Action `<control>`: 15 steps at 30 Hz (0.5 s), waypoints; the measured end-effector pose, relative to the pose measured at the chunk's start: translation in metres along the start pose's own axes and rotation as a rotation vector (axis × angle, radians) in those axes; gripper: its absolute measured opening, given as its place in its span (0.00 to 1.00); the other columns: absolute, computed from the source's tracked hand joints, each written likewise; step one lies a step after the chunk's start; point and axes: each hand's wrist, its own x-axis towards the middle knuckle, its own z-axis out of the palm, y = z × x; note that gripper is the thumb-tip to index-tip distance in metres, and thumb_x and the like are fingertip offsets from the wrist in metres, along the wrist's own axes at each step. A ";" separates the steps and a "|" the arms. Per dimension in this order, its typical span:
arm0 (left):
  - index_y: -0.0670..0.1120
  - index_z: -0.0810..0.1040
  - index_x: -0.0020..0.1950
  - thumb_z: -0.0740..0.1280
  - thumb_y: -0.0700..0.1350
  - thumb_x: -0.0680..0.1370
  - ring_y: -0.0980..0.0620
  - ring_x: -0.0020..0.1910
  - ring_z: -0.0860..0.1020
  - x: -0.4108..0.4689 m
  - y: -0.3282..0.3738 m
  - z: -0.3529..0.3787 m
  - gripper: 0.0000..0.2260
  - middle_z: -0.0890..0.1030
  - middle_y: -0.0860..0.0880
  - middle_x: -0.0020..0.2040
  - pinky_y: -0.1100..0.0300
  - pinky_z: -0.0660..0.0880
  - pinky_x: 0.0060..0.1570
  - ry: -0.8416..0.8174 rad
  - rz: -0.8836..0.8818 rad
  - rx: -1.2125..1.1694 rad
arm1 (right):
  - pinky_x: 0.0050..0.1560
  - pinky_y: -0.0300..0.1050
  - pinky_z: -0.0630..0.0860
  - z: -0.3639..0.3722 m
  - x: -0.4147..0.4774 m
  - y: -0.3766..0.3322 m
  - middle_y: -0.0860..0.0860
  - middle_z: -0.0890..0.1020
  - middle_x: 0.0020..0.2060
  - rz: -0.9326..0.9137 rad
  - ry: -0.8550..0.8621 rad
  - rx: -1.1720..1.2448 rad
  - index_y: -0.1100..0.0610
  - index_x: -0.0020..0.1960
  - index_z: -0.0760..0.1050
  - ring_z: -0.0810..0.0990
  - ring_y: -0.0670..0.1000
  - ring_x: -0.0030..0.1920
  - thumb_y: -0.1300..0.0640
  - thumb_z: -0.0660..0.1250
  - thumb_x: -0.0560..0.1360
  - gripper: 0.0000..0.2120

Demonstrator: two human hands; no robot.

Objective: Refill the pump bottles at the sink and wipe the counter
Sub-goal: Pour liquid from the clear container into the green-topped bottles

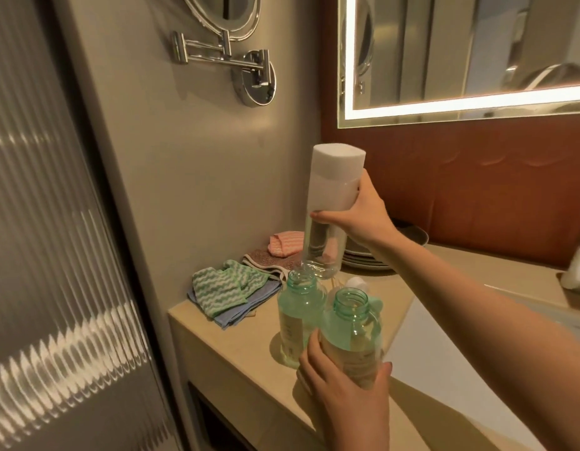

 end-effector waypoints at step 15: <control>0.61 0.58 0.68 0.70 0.64 0.62 0.61 0.64 0.59 -0.022 0.028 -0.028 0.37 0.59 0.58 0.64 0.59 0.62 0.63 -0.074 0.316 -0.205 | 0.42 0.34 0.73 -0.111 -0.098 -0.064 0.46 0.74 0.50 0.005 0.111 -0.202 0.51 0.63 0.63 0.76 0.46 0.50 0.57 0.79 0.63 0.35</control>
